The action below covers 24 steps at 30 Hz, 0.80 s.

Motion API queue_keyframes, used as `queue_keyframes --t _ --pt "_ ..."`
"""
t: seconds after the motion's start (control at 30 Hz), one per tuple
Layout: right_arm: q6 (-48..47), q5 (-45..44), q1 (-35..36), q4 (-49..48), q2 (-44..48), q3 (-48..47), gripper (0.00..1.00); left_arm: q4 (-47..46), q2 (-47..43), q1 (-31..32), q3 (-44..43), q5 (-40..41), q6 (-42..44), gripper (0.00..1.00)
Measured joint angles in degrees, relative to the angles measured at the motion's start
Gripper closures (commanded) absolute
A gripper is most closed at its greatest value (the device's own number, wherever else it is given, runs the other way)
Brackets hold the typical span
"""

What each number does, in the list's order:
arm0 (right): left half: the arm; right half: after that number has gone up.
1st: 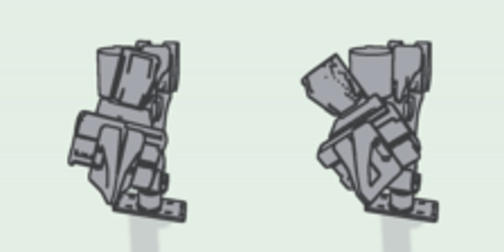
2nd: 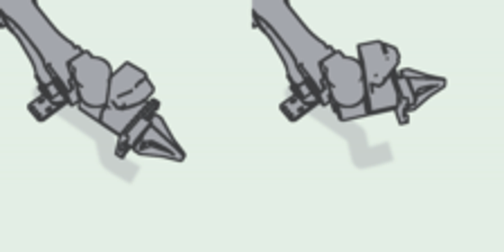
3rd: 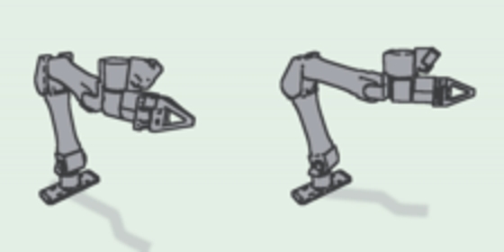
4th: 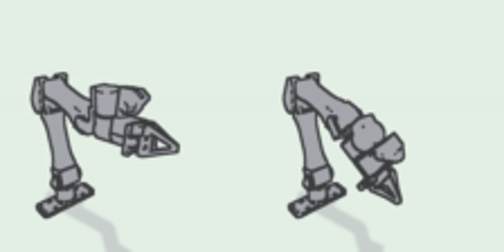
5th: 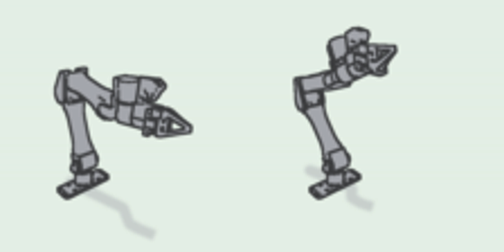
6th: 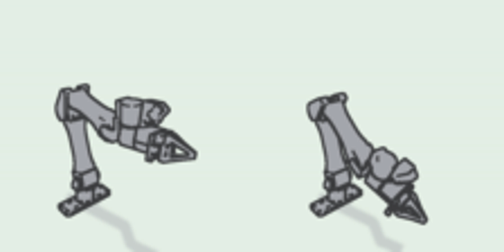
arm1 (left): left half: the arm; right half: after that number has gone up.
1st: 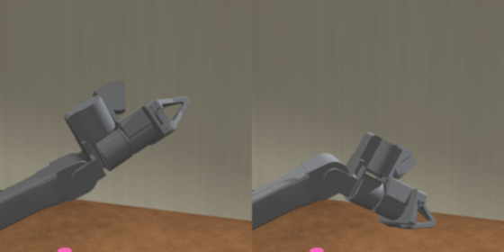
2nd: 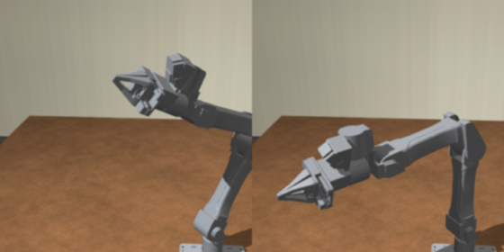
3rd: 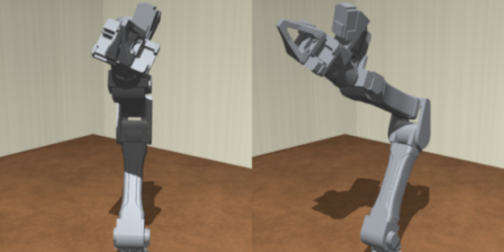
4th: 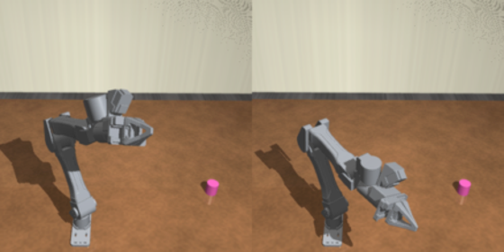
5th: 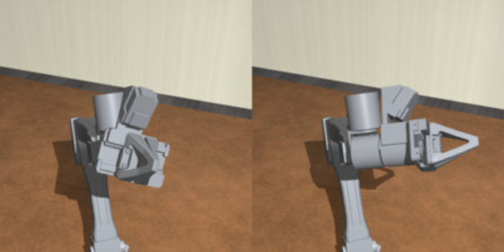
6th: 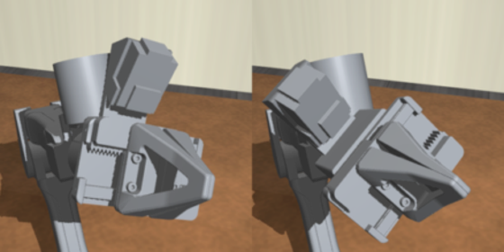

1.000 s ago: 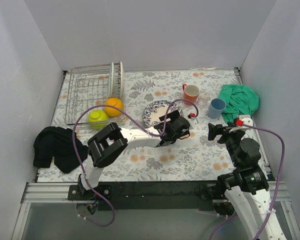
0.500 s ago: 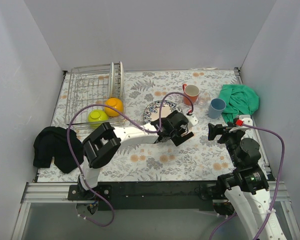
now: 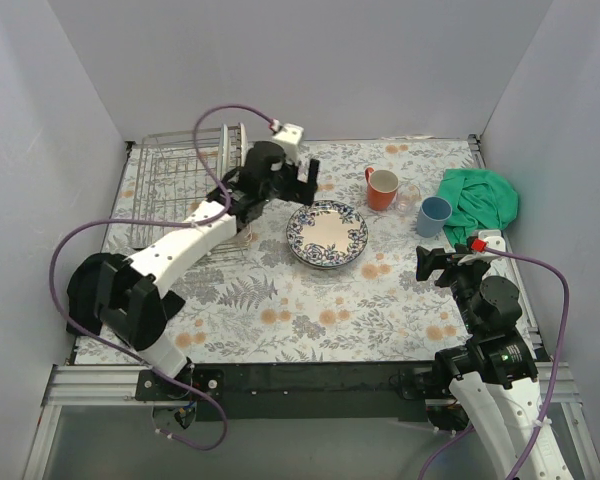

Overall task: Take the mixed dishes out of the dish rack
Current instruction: Place the plate at the center of the board, then pick up the plate from the dish rack.

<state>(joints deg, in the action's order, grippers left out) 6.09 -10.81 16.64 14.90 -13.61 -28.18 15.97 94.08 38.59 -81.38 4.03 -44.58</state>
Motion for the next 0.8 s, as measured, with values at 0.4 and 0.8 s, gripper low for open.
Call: queue_keyframes --t 0.4,0.8 --pt "0.0 0.13 0.0 0.0 -1.18 0.0 0.08 -0.98 -4.83 -27.17 -0.92 0.44 -9.94 0.04" --pt "-0.02 0.7 0.0 0.0 -2.58 0.0 0.08 -0.92 9.2 -30.97 -11.06 -1.9 -10.4 0.17"
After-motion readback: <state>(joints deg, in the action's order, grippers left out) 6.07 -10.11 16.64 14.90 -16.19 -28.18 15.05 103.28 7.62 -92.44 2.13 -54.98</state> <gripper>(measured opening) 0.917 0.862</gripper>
